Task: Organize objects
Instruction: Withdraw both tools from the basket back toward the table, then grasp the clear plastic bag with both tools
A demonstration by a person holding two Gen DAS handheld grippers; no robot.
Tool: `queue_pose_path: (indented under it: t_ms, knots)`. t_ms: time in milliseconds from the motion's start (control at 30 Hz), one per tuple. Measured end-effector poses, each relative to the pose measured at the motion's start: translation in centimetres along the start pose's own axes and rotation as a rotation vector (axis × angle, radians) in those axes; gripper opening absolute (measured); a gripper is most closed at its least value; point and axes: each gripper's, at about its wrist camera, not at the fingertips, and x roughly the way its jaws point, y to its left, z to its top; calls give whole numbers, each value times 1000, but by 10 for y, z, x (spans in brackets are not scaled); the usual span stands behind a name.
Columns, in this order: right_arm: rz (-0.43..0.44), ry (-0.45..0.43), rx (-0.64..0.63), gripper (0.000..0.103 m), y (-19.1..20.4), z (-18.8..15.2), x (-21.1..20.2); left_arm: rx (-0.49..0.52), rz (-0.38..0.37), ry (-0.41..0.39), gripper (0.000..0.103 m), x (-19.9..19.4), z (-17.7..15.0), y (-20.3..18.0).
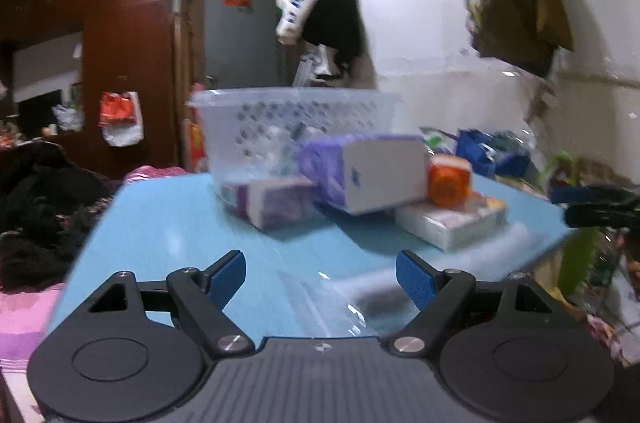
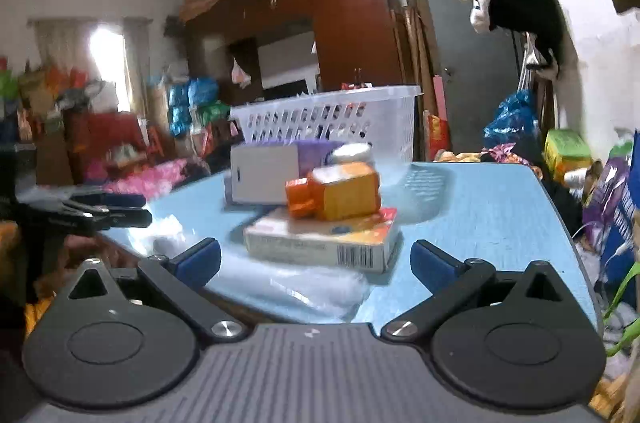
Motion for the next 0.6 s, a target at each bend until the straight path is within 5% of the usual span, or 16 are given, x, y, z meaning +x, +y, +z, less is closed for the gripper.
queue_pose_path:
  t_ms: [500,600]
  knots:
    - [33,29,-22,69,0,-33,10,9,-54,4,85,14,-27,0]
    - [13,24,-62,64,4,-35,9,25,-55,-4,78,15,-27,-5]
